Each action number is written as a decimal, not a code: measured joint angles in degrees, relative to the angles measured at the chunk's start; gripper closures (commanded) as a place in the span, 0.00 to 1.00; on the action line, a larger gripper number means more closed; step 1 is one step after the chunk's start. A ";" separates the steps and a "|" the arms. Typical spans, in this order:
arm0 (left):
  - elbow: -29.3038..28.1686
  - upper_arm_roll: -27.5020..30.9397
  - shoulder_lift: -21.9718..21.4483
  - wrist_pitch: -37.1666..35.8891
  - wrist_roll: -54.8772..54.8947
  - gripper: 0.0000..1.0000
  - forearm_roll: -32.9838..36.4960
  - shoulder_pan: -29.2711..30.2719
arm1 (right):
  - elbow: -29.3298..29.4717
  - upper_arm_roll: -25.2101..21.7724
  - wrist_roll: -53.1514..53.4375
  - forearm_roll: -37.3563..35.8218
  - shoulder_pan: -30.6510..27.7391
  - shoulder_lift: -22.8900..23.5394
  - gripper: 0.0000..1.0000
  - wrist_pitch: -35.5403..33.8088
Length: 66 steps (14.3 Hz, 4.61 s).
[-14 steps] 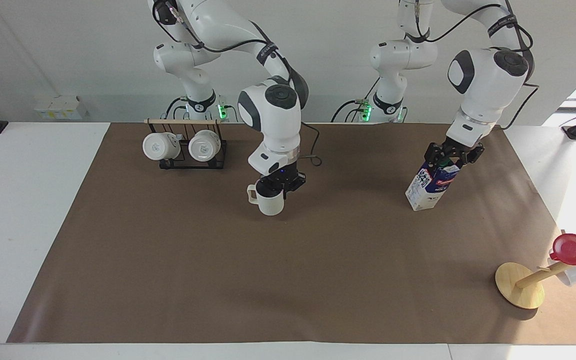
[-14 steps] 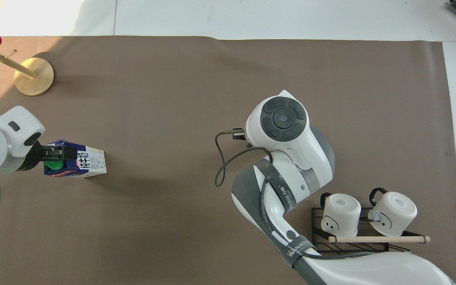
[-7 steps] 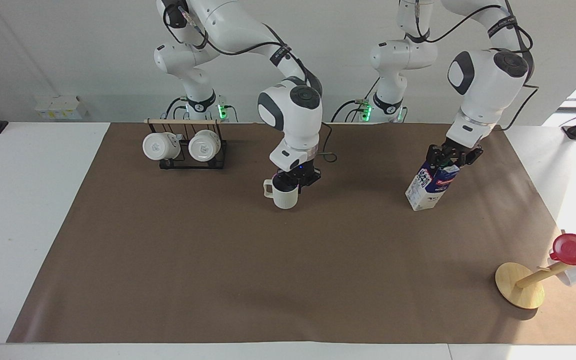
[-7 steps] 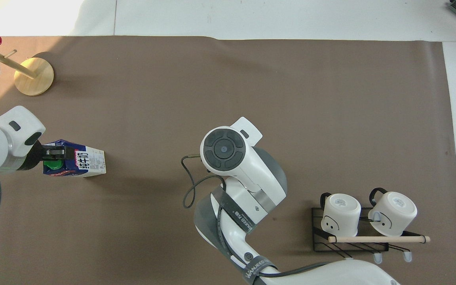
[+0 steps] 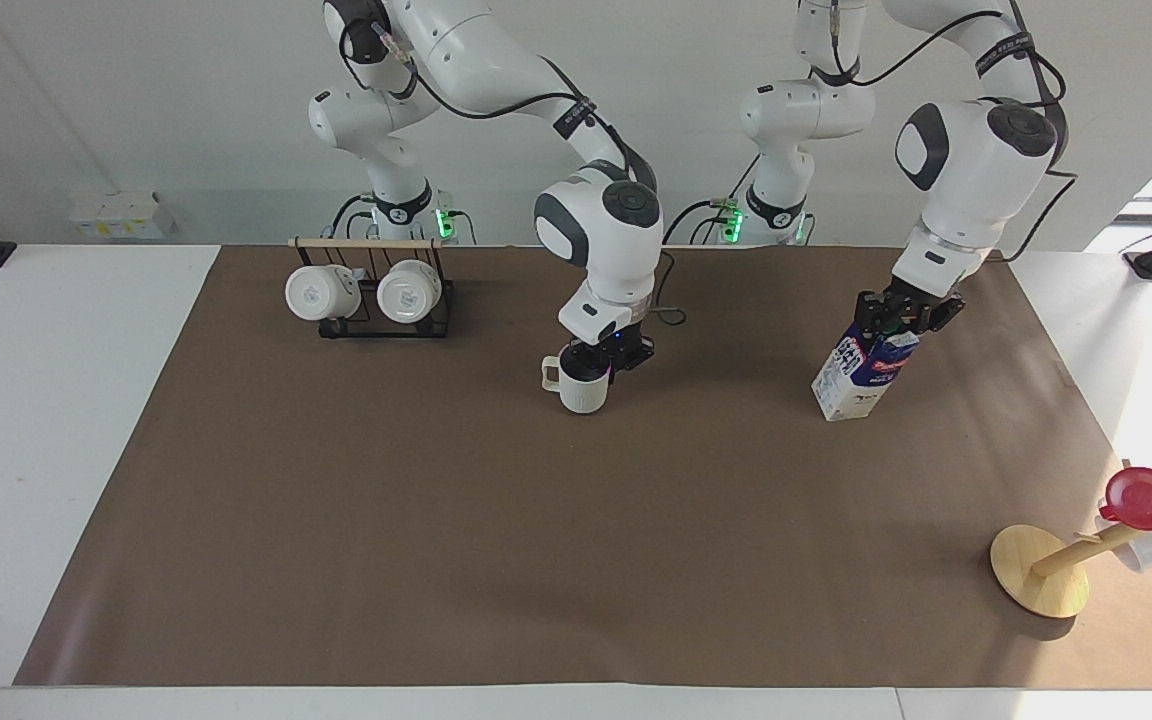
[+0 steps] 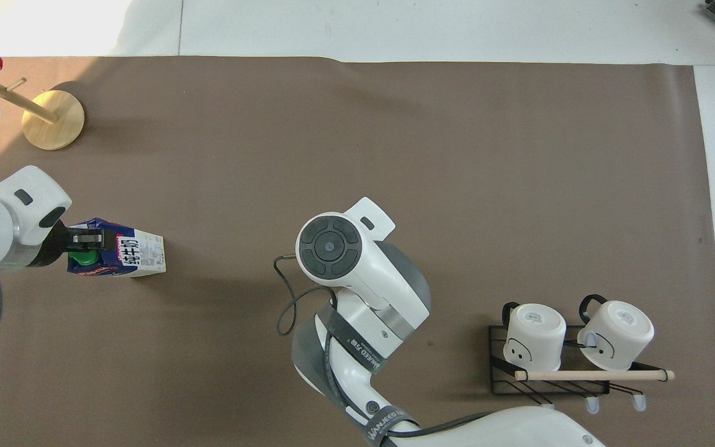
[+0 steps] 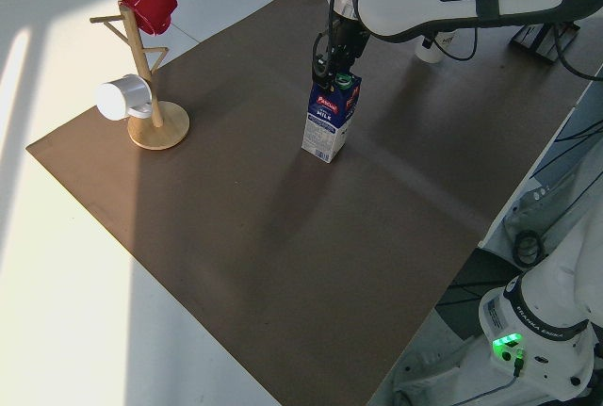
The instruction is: Place cup and milk on table
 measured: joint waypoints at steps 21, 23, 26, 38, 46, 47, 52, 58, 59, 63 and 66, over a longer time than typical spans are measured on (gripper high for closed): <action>10.10 -1.84 -0.32 -10.47 -16.60 0.48 0.00 -9.48 | 0.47 -0.80 -0.10 1.81 -9.98 -14.27 0.00 -7.60; 10.29 -1.90 -0.32 -10.51 -19.82 0.48 0.00 -12.23 | 0.38 -0.84 -2.61 2.05 -13.78 -17.72 0.00 -10.24; 10.52 -1.97 -0.31 -10.49 -23.69 0.48 -0.01 -15.98 | 0.28 -0.92 -9.51 2.16 -20.20 -21.73 0.00 -12.70; 10.57 -2.16 4.56 -3.58 -31.15 0.48 -0.01 -25.56 | 11.94 -2.81 -29.38 5.35 -33.38 -25.40 0.00 -34.18; 10.51 -2.17 9.40 -0.77 -33.56 0.48 3.00 -27.49 | 15.05 -2.81 -32.08 5.41 -34.16 -24.35 0.00 -38.50; 10.51 -2.15 9.56 -0.63 -33.72 0.48 3.02 -27.77 | 15.04 -2.80 -32.76 5.41 -34.16 -24.34 0.00 -38.52; 10.55 -2.16 9.57 -0.54 -34.49 0.37 3.06 -28.56 | 14.98 -2.76 -33.26 5.46 -34.16 -24.35 0.00 -38.59; 10.58 -2.14 9.57 -0.50 -34.57 0.00 3.08 -28.59 | 14.98 -2.75 -33.26 5.47 -34.16 -24.35 0.00 -38.59; 10.59 -2.14 9.57 -0.50 -34.57 0.00 3.09 -28.60 | 14.98 -2.75 -33.26 5.47 -34.16 -24.35 0.00 -38.59; 11.67 -2.11 9.21 -1.18 -34.56 0.00 3.50 -28.69 | 14.98 -2.75 -33.26 5.47 -34.16 -24.35 0.00 -38.59; 15.94 -1.61 8.59 -6.77 -33.73 0.00 3.75 -28.68 | 14.97 -2.75 -33.26 5.47 -34.16 -24.35 0.00 -38.59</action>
